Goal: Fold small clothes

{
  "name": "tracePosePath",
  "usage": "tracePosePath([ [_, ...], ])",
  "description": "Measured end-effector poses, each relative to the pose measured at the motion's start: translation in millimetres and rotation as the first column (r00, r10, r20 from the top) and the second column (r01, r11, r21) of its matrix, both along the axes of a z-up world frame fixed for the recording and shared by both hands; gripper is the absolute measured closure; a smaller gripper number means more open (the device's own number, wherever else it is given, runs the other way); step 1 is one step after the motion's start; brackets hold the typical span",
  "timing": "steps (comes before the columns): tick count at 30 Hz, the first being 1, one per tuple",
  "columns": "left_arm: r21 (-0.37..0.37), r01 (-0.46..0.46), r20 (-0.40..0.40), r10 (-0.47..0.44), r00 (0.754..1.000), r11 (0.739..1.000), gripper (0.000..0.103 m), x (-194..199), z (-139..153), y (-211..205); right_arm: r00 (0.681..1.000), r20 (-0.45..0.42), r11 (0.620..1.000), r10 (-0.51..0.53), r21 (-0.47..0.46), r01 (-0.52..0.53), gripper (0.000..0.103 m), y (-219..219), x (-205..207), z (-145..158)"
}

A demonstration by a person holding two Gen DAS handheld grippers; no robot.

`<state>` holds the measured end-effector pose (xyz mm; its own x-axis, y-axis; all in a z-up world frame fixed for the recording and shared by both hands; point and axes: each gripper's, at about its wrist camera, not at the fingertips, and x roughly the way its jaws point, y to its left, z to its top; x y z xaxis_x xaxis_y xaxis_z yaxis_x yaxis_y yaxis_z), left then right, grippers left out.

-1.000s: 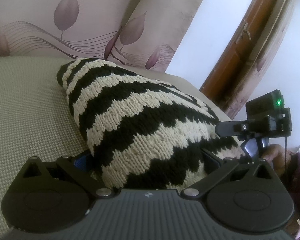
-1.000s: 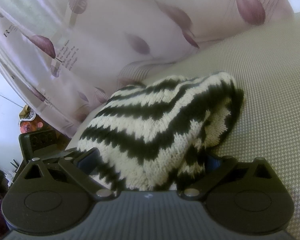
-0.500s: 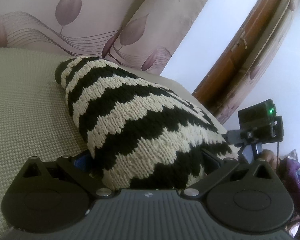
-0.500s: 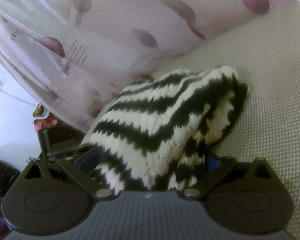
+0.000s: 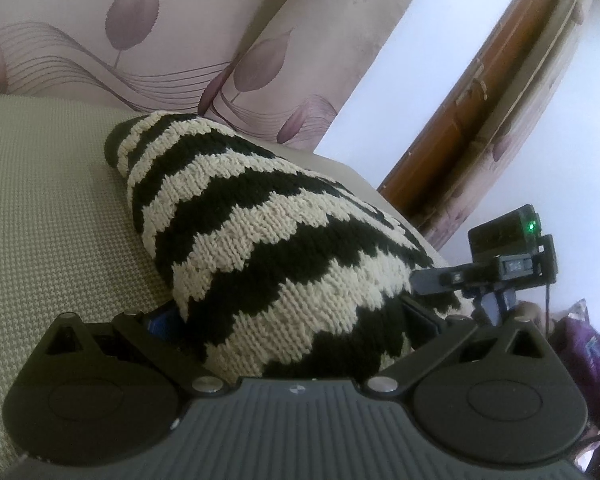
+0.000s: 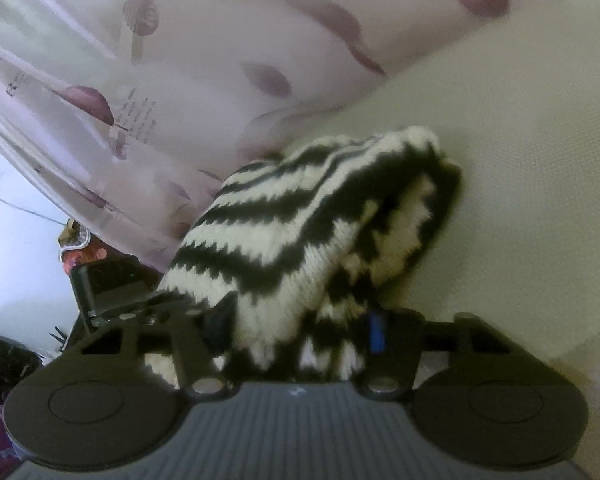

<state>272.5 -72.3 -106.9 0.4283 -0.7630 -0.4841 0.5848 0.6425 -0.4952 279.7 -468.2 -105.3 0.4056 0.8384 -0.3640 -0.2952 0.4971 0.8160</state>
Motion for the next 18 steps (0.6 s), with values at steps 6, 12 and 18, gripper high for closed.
tracePosePath([
  [6, -0.016, 0.005, -0.015, -0.005, 1.000, 1.000, 0.000, 4, -1, 2, 0.997, -0.057, 0.999, 0.047, -0.002, -0.047, 0.041, 8, 3, 2],
  [12, -0.012, -0.012, -0.021, 0.011, 1.000, 1.000, 0.005, 3, 0, 0, 0.999, -0.003, 0.999, 0.045, 0.012, -0.045, 0.042, 27, 9, 0],
  [18, 0.037, -0.037, 0.024, 0.036, 0.999, 0.999, 0.021, -5, 3, -4, 0.999, 0.031, 0.999, 0.031, -0.017, -0.031, 0.051, 33, 3, 0],
])
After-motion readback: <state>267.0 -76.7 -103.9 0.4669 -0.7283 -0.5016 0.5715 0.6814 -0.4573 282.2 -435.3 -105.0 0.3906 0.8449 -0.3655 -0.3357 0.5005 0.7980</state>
